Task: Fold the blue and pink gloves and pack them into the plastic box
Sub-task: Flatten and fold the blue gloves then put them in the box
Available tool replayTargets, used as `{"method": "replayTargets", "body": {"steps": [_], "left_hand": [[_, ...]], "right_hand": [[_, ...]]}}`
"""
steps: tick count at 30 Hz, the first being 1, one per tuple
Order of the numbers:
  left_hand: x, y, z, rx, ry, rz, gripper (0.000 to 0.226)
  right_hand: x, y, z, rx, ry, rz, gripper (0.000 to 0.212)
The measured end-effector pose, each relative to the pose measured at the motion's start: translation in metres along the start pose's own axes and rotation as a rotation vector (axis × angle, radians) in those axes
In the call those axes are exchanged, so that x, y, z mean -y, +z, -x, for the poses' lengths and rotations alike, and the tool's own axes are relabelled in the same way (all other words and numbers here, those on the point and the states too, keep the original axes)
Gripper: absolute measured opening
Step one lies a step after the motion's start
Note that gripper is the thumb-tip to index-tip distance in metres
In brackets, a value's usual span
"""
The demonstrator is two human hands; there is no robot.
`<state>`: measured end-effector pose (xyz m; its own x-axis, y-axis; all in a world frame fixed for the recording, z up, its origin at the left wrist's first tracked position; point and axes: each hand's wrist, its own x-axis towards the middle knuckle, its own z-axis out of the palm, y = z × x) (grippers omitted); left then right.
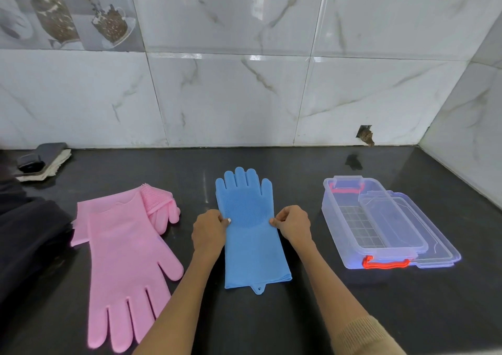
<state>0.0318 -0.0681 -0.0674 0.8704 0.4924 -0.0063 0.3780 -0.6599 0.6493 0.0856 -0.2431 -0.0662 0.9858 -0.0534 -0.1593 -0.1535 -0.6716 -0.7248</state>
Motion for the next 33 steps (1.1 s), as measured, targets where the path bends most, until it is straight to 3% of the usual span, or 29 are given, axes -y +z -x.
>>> {"method": "replayTargets", "body": {"steps": [3,9,17,23,28,33], "left_hand": [[0.0,-0.008,0.009,0.051,-0.007,-0.043,0.033],[0.007,-0.017,0.04,0.279,-0.179,0.036,0.016],[0.007,-0.02,0.034,0.361,-0.166,-0.127,0.024],[0.008,-0.029,0.033,0.522,-0.16,0.398,0.017],[0.01,-0.03,0.033,0.544,-0.085,0.506,0.01],[0.013,-0.038,0.023,0.524,-0.147,0.588,0.03]], "right_hand": [[-0.003,-0.003,0.008,0.014,-0.069,-0.02,0.007],[-0.02,-0.015,0.037,0.179,-0.157,-0.016,0.017],[-0.022,-0.018,0.044,0.283,-0.242,0.311,0.031],[-0.019,-0.031,0.035,0.345,-0.305,0.321,0.022],[-0.02,-0.029,0.032,0.321,-0.381,0.258,0.012],[-0.016,-0.029,0.026,0.299,-0.419,0.12,0.011]]}}
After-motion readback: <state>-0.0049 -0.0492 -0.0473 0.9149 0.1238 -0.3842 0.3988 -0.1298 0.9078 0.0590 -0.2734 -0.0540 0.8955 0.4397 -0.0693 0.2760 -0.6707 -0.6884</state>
